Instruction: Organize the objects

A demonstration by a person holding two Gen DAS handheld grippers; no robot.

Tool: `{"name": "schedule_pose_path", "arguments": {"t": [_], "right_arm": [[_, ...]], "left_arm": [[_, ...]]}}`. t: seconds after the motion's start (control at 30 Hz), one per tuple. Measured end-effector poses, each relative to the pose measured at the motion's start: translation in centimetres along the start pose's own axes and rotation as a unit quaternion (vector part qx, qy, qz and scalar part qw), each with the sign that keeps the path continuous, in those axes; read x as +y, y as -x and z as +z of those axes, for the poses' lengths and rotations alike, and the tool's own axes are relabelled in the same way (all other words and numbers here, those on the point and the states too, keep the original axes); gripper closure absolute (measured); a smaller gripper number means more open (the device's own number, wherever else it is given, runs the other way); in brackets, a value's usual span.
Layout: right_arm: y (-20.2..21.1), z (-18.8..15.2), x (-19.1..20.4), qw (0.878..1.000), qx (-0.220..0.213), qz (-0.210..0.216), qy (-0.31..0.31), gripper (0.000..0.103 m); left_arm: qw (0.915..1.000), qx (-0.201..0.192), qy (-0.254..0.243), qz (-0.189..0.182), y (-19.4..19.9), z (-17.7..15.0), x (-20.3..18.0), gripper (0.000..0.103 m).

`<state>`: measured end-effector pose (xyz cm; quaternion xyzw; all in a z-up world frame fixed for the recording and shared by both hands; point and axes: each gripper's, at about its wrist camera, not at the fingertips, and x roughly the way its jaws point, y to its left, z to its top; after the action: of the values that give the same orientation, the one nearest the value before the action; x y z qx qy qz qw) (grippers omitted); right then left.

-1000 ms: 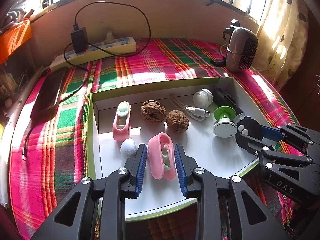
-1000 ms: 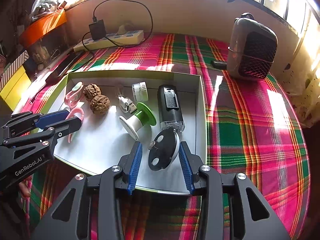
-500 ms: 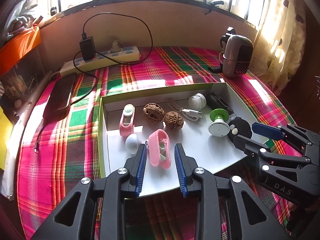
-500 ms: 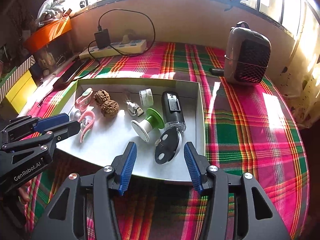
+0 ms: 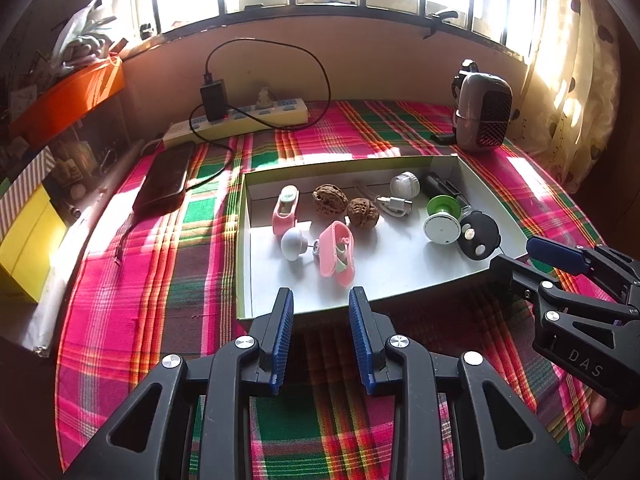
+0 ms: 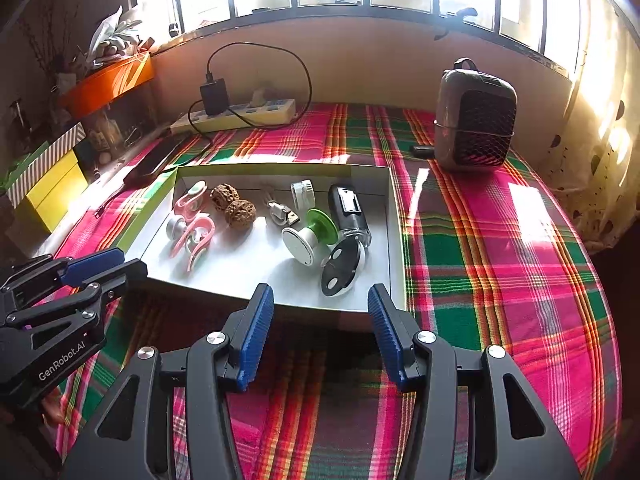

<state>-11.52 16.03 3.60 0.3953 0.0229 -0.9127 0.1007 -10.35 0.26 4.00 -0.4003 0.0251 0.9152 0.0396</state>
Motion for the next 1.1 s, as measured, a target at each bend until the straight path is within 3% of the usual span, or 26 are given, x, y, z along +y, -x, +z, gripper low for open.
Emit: {"name": "schedule_pose_path", "arguments": {"t": [0.73,1.1], "right_arm": [[-1.1,-4.1,0.5,0.999,0.049,-0.017,0.009,0.052],[-0.6,-4.8,0.2,0.999,0.045,-0.023,0.004,0.049]], "left_arm": [[0.9989,0.038,0.024,0.016,-0.4,-4.9,0.0,0.076],[0.9989,0.034,0.030,0.012,-0.3,-5.6,-0.2,0.076]]}}
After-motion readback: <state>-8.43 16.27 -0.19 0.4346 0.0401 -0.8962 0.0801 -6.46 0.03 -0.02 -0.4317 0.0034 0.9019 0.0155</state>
